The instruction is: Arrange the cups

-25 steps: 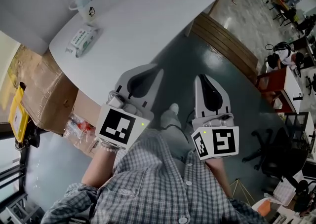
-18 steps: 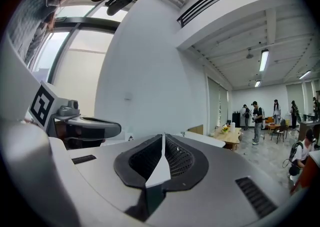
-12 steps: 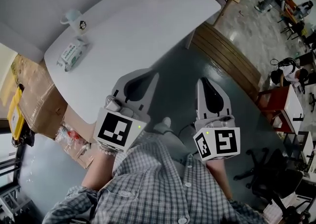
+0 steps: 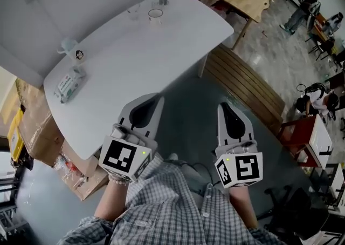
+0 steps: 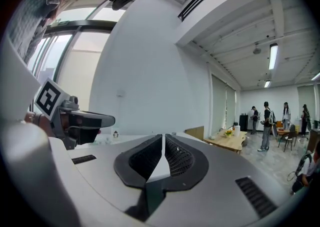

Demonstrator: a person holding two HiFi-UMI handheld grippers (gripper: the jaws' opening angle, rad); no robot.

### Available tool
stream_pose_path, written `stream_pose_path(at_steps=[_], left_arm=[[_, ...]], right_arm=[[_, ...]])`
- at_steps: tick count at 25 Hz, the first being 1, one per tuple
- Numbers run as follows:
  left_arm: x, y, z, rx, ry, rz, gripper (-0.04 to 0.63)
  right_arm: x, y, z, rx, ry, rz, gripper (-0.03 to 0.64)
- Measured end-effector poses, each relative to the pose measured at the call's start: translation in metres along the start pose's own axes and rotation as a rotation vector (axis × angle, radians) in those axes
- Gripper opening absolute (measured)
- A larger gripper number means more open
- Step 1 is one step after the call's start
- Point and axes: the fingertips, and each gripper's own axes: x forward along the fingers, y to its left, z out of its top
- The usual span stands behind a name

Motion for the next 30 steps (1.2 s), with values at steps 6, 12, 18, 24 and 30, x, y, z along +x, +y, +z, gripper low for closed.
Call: stream_pose_path(at_steps=[6,12,18,24,30], left_arm=[[0.031,0.004,0.000,0.002,0.001,-0.015,0.012],[0.076,0.018,0.003,-0.061,-0.014,-0.026,0.012],[0.128,0.045,0.012,-0.054,-0.020,-0.035,0.012],[0.188,0.081,0.020,-0.032,-0.013,-0.003,0.012],[0.227,0.130,0.021,0.017,0.020,0.051,0.012]], right_arm=[[0.014,-0.018,-0.010,0.010,-0.001,-0.014,0.032],[0.024,-0.052,-0.016,-0.011,0.012,-0.074,0.032],[0.066,-0.084,-0.008,-0.012,0.006,-0.102,0.032],[0.132,-0.120,0.002,-0.036,0.028,-0.072,0.032],[0.218,-0.133,0.015,-0.064,0.031,-0.001,0.032]])
